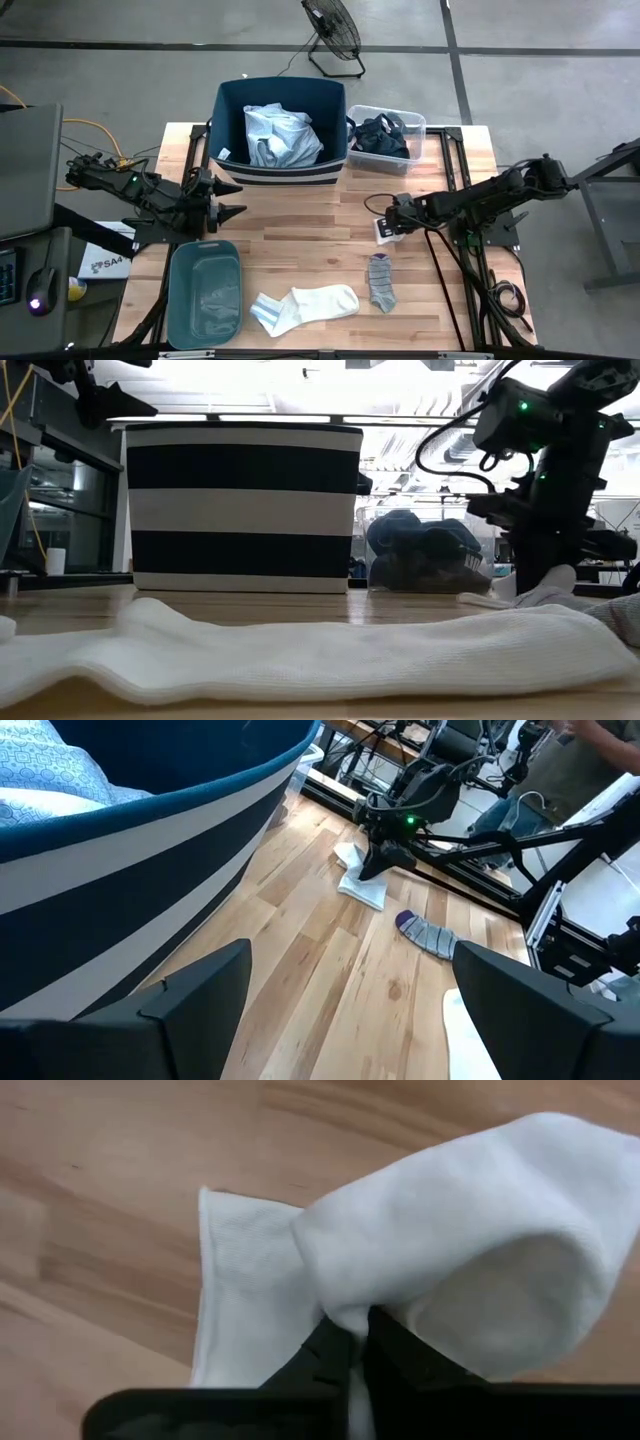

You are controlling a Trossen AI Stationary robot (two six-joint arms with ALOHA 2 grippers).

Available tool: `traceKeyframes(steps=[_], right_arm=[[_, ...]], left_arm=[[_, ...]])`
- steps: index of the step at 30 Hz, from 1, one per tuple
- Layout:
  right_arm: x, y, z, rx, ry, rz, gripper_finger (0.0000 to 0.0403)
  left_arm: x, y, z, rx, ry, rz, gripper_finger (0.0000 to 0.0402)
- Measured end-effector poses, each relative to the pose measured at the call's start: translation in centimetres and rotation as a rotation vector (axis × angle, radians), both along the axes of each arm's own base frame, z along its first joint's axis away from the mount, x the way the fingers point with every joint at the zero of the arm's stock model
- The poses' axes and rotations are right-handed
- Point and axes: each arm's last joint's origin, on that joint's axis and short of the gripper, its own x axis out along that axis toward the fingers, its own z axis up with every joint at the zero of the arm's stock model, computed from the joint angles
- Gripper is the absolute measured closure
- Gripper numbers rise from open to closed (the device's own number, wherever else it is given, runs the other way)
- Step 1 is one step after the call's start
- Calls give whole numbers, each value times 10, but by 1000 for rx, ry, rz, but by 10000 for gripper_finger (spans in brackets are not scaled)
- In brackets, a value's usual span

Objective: Pick & Place Cloths
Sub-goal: Put the top white sock into the light blue bin

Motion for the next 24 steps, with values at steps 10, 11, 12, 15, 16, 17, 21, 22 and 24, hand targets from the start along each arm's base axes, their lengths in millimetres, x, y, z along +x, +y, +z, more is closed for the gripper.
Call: traceKeyframes(steps=[10, 11, 12, 15, 16, 17, 21, 22, 24], right_arm=[[28, 3, 16, -6, -340, 66, 398], [32, 3, 19, -12, -394, 80, 398], [36, 4, 23, -22, -449, 94, 398], [47, 7, 36, -69, -618, 137, 399], [50, 8, 40, -86, -671, 144, 399], [52, 9, 44, -104, -710, 145, 399], [59, 14, 59, -190, -836, 175, 399], [62, 16, 64, -213, -855, 194, 399], [68, 19, 76, -263, -881, 236, 399]], left_arm=[[0, 0, 0, 6, 5, -6, 61], [0, 0, 0, 4, 1, -5, 61], [0, 0, 1, 2, -3, -6, 61], [1, -1, 4, -13, -33, -19, 61], [2, -1, 5, -19, -43, -27, 61], [3, -2, 5, -21, -48, -32, 61], [14, -7, 7, 9, -49, -71, 61], [18, -9, 7, 27, -49, -83, 61], [27, -13, 7, 61, -50, -108, 61]])
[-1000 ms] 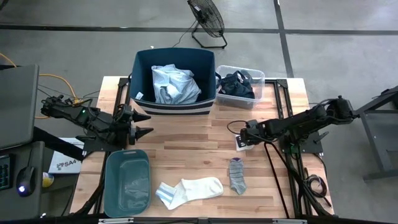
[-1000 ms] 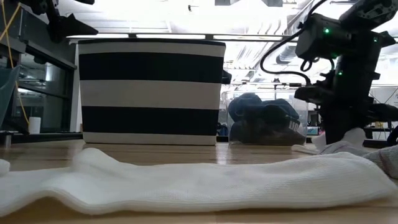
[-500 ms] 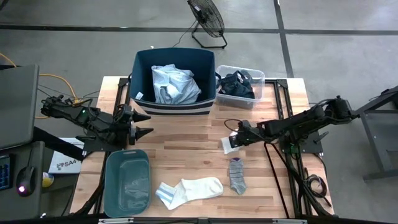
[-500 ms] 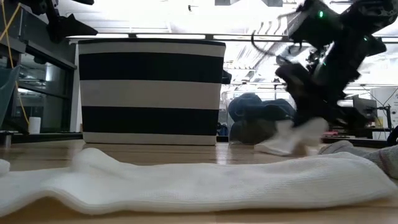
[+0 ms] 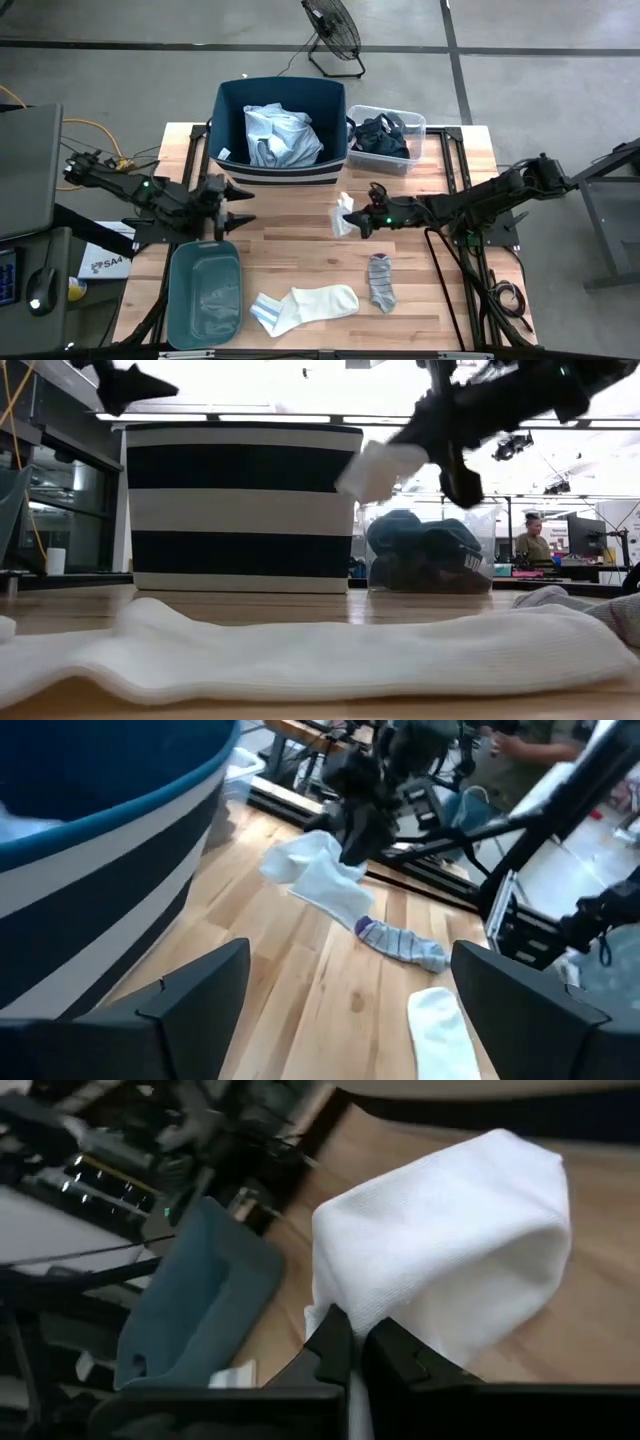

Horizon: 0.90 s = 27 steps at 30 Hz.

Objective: Pick & Place Cloths
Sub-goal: Put the top white sock into the light blue bin

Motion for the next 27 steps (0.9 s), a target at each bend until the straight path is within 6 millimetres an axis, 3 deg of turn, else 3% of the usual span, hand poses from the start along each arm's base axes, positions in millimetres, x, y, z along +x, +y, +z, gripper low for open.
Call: traceKeyframes(steps=[16, 20, 27], right_arm=[[34, 7, 101, -373, -115, 104, 399], [36, 7, 115, -436, -147, 112, 399], [37, 8, 121, -481, -153, 92, 399]], left_arm=[[52, -20, 4, 161, -115, -26, 61], [61, -23, 5, 190, -156, -4, 61], [73, -27, 10, 239, -186, 5, 61]])
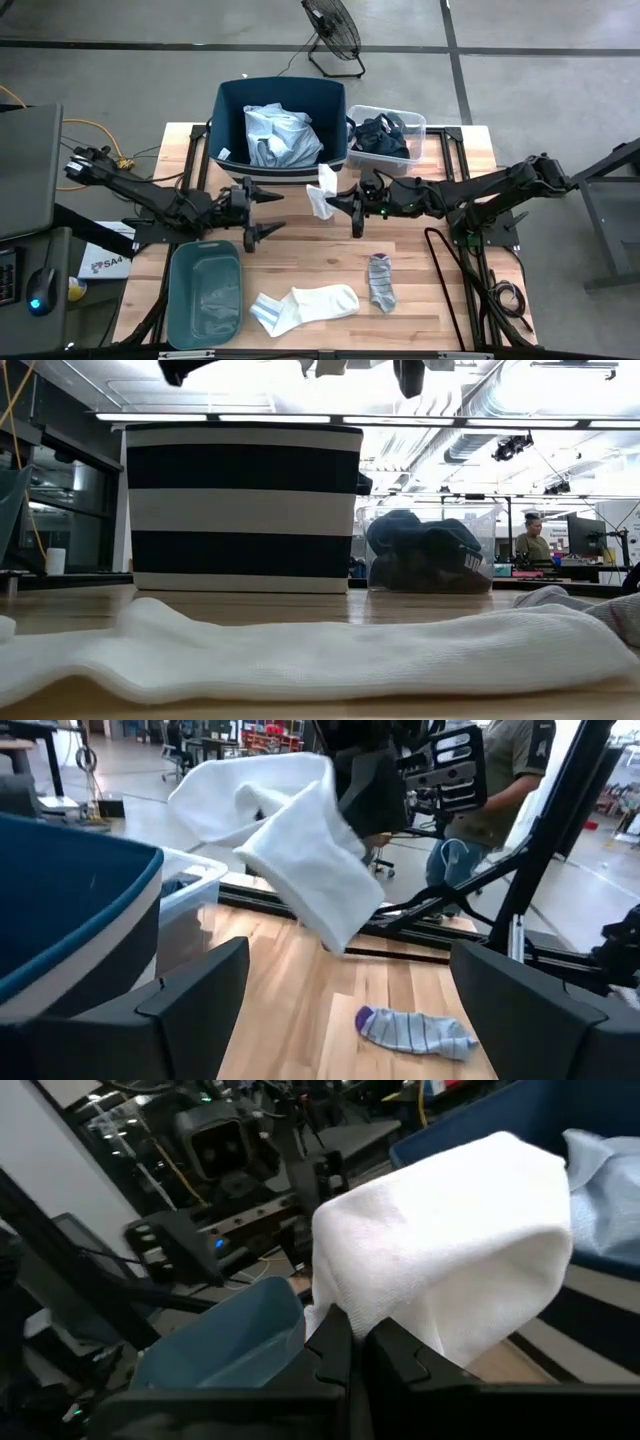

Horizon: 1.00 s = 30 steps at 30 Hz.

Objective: Pick & Place Cloths
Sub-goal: Put the top white sock into the light blue bin

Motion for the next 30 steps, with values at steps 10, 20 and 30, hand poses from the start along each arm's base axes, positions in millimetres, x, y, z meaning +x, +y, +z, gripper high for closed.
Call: traceKeyframes(steps=[10, 20, 30], right_arm=[[0, 6, 2, -27, -25, 11, 399], [-3, 24, 2, -44, -22, 116, 399], [-7, 40, 2, -58, -19, 230, 399]], left_arm=[[37, -12, 20, 123, 35, 81, 61], [71, -24, 35, 149, 46, 132, 61], [97, -34, 35, 161, 64, 111, 61]])
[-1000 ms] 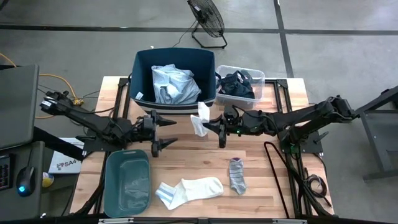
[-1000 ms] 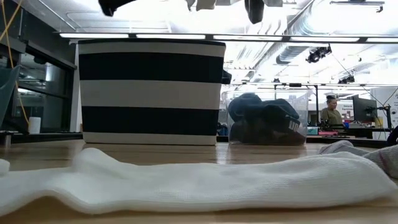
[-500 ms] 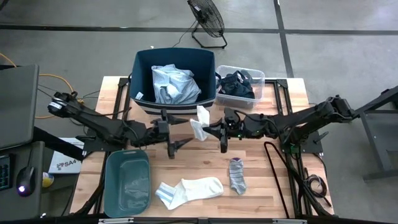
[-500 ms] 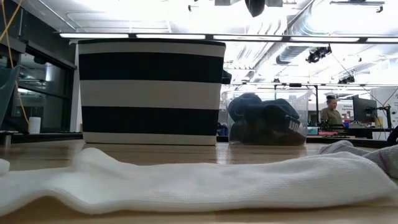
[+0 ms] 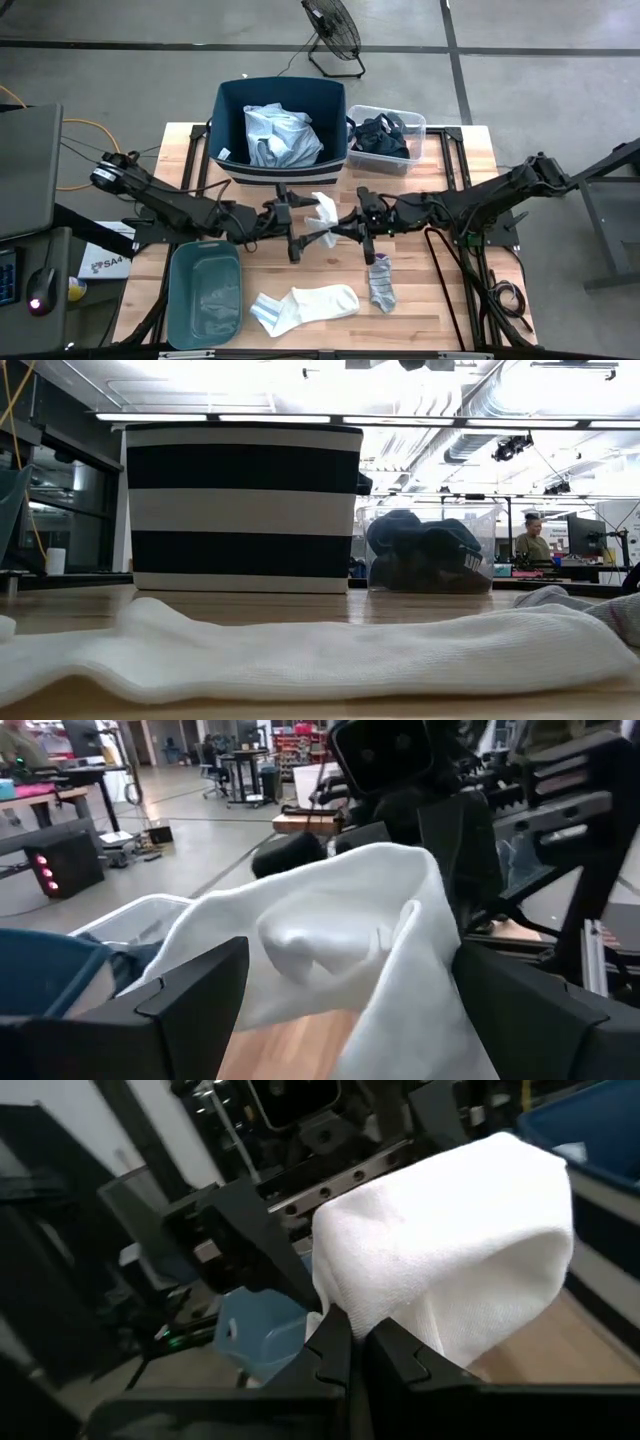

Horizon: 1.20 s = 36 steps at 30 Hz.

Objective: Pick & Place Cloths
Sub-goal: Put the top white sock into the light blue bin

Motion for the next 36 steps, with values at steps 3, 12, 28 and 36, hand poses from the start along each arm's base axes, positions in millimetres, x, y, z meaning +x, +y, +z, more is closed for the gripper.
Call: traceKeyframes(steps=[3, 12, 28, 36], right_arm=[[-1, 5, 0, 4, 0, 47, 399], [-3, 10, 0, 4, 5, 81, 399], [-3, 11, -4, 49, 50, 95, 386], [-10, 9, 3, 97, 40, 93, 271]], left_arm=[[4, -3, 1, -1, -1, -31, 61], [7, -5, 2, -26, -6, -95, 100], [7, -7, 2, -118, -20, -161, 386], [3, -5, 4, -110, -1, -152, 397]])
